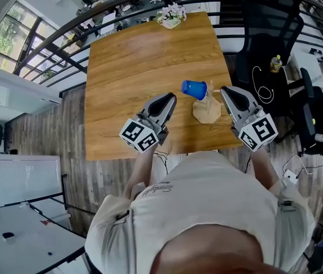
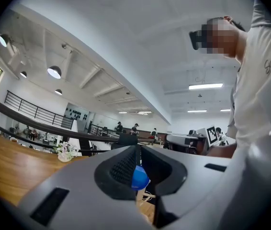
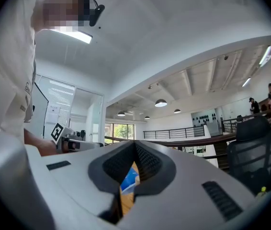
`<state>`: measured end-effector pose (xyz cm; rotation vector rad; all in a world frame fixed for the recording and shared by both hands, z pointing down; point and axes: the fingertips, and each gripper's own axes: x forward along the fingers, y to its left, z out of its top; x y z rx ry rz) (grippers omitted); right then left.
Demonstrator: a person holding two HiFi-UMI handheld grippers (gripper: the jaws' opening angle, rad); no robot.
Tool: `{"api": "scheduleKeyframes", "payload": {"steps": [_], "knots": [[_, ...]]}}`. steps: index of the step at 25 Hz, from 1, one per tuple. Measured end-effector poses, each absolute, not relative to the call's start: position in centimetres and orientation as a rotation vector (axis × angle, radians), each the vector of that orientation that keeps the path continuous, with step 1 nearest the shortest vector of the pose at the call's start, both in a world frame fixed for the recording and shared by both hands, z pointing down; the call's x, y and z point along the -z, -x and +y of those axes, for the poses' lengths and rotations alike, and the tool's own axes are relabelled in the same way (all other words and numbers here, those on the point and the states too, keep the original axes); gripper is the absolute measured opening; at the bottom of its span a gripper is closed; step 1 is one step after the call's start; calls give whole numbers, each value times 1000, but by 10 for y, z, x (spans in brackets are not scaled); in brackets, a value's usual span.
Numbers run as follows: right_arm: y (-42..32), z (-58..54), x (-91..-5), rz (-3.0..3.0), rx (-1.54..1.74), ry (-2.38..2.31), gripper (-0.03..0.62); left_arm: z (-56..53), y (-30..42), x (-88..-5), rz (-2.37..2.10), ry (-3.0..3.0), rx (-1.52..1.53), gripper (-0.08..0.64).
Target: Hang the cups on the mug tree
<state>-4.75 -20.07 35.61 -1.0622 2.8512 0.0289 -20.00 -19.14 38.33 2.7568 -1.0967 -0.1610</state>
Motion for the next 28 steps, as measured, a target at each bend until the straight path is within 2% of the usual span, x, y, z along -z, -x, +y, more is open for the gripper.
{"api": "scheduleKeyframes", "payload": {"steps": [11,28], "knots": [[51,-210,-337,2875,-251,1067,-5,-206,197,-367,-1172,-2847,91,43],[52,-214,-333,2840,-222,1113,-5,-209,199,-357,-1221,-2833,178,43]]}}
